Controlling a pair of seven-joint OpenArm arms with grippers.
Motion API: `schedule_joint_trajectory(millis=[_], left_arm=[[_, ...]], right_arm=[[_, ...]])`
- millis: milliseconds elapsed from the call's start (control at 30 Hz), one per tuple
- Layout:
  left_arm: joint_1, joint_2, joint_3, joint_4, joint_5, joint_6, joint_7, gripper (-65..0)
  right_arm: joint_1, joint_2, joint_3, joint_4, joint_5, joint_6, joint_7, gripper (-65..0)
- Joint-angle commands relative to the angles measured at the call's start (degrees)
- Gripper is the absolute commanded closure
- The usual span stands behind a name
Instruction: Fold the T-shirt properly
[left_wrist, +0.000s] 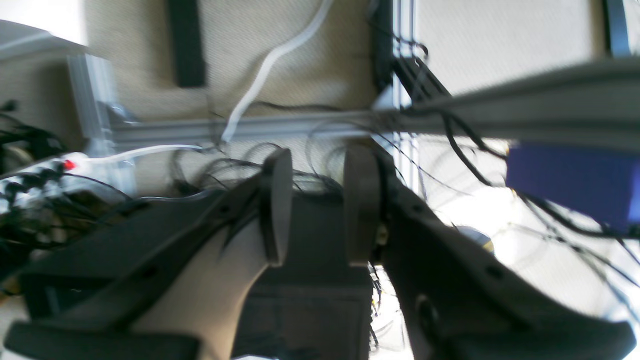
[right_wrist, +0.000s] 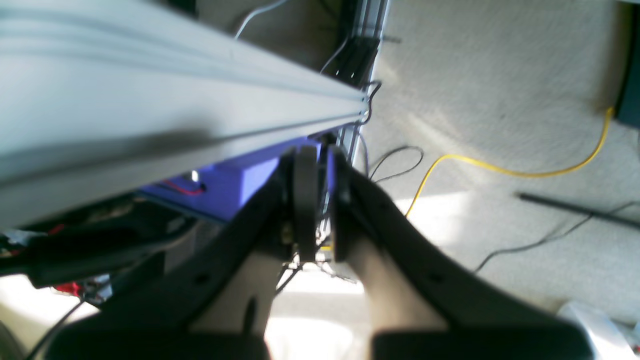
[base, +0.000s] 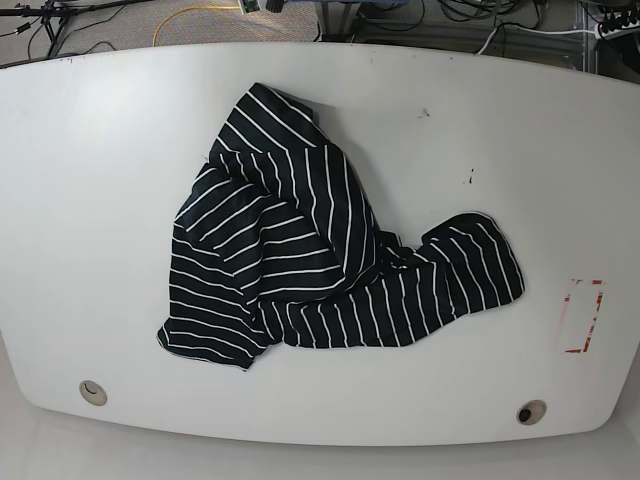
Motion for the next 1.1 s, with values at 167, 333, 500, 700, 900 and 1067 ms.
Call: schedule_joint_trajectory(millis=[167,333,500,700,900,1067], left_arm=[[6.80,-0.53,-1.30,12.88,-4.73,-0.70,1.82,-17.0],[8.87,-0.53,-1.99,16.83,-5.71,-0.85,2.56,-17.6],[10.39,-0.32,-2.43,19.72,-5.17,-0.36,2.05,-16.5],[11.31,-0.37,-3.19,22.22,-5.17,-0.40,2.07,-16.4],[12.29,-0.78,-3.31,24.49,-5.27,-0.45,2.10,-16.5],[13.14,-0.87,-3.66,26.05,-5.76,-0.37,1.93,-16.6]], right_arm=[[-6.04,0.11,0.29,9.61,0.42,0.45,0.40,-3.4],[-7.93,0.11,0.40,13.05,0.38,0.38,0.23,-3.5],[-9.69,-0.23,0.19,15.17,0.48,0.49,0.22,-3.2],[-11.81,-0.20,0.22,18.93,0.51,0.54,0.21,-3.0],[-13.82,-0.06,0.14,23.73,0.66,0.62,0.18,-3.0],[-15.17,0.00,-0.12,26.34,0.58,0.65,0.19,-3.0]])
